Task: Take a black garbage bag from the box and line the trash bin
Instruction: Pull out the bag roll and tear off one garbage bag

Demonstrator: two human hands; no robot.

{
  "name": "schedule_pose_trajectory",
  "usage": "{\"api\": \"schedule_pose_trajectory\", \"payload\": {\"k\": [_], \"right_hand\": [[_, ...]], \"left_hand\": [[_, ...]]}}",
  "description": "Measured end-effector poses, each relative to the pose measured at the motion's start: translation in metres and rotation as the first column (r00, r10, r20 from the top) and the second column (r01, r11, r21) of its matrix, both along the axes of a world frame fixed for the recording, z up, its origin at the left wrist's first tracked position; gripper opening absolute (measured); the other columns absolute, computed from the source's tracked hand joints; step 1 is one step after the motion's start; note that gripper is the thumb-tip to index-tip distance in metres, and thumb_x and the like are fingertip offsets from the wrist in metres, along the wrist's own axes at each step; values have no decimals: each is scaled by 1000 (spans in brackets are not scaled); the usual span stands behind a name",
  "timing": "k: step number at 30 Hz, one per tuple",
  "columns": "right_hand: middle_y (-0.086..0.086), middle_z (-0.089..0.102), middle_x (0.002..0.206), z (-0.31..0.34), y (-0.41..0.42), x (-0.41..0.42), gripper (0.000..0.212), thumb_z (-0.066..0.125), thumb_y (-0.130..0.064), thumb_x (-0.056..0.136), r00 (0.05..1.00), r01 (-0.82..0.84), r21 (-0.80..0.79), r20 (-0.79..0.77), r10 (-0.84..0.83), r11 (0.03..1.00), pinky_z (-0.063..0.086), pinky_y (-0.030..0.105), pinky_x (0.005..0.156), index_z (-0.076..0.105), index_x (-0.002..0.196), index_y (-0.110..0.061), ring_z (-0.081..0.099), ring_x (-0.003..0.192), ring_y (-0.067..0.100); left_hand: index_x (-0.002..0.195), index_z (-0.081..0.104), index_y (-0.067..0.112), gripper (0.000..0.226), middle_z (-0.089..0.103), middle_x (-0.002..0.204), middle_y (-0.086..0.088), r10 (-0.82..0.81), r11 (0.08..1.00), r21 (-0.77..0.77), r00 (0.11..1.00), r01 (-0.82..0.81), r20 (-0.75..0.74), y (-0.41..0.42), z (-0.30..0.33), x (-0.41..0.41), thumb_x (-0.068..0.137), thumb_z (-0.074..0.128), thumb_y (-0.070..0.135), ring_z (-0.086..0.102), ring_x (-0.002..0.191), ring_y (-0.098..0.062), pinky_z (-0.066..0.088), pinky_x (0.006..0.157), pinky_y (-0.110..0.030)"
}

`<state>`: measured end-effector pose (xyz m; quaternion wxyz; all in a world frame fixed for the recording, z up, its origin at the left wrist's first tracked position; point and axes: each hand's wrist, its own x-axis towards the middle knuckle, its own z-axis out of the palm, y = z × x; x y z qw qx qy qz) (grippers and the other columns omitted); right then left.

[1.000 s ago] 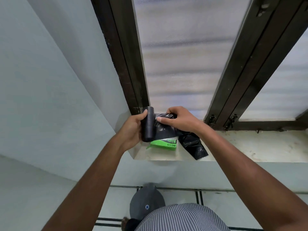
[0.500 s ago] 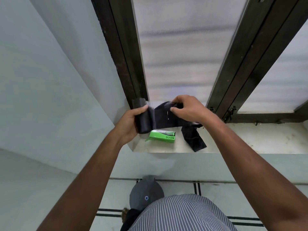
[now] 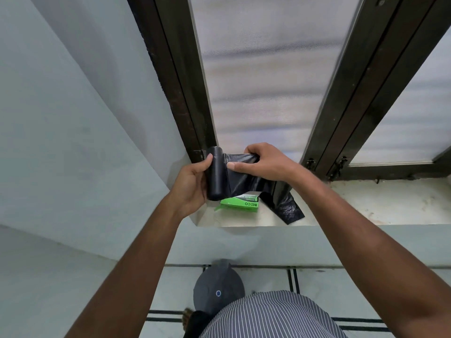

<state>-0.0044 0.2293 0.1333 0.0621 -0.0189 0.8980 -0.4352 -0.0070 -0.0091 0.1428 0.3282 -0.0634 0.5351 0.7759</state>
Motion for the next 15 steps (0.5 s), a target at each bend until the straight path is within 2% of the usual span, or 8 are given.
{"api": "schedule_pose_trajectory", "payload": {"k": [3,5,9,11,15], "right_hand": [[-7,54,69,2,3,-1,68,84,-71,84,1000,-2,2,6,2,1000,38,33,63,64,86,-6,50,62,11],[-5,57,71,5,7,-2,65,84,-68,87,1000,-16,-16,19,16,1000,41,29,61,66,87,-5,53,62,9],[-11,55,63,8,12,-3,49,84,-55,93,998,-56,-28,33,57,998,38,19,53,64,72,-16,51,54,3],[-14,54,60,8,12,-3,48,83,-54,96,995,-74,-65,61,78,995,38,19,54,62,70,-19,51,54,3],[-6,59,70,12,21,-1,54,76,-67,95,977,-71,-94,194,88,993,38,31,65,70,77,-17,52,64,11]], "left_hand": [[145,67,6,50,71,144,-17,6,1000,17,1000,-6,15,0,0,2,108,59,39,68,134,-36,51,117,-51],[145,68,6,48,71,145,-16,26,1000,16,1000,-26,16,-2,-1,1,108,60,36,67,136,-35,49,118,-51],[144,68,8,46,72,144,-14,39,999,11,999,-39,11,-5,-4,-1,109,58,36,67,137,-34,49,118,-51],[145,68,8,46,71,145,-13,25,1000,4,1000,-25,-9,-4,-4,-1,109,59,36,67,136,-33,51,116,-50],[136,72,8,43,75,136,-12,67,997,-45,998,-68,-15,-5,-3,-3,106,65,36,71,125,-34,54,106,-45]]}}
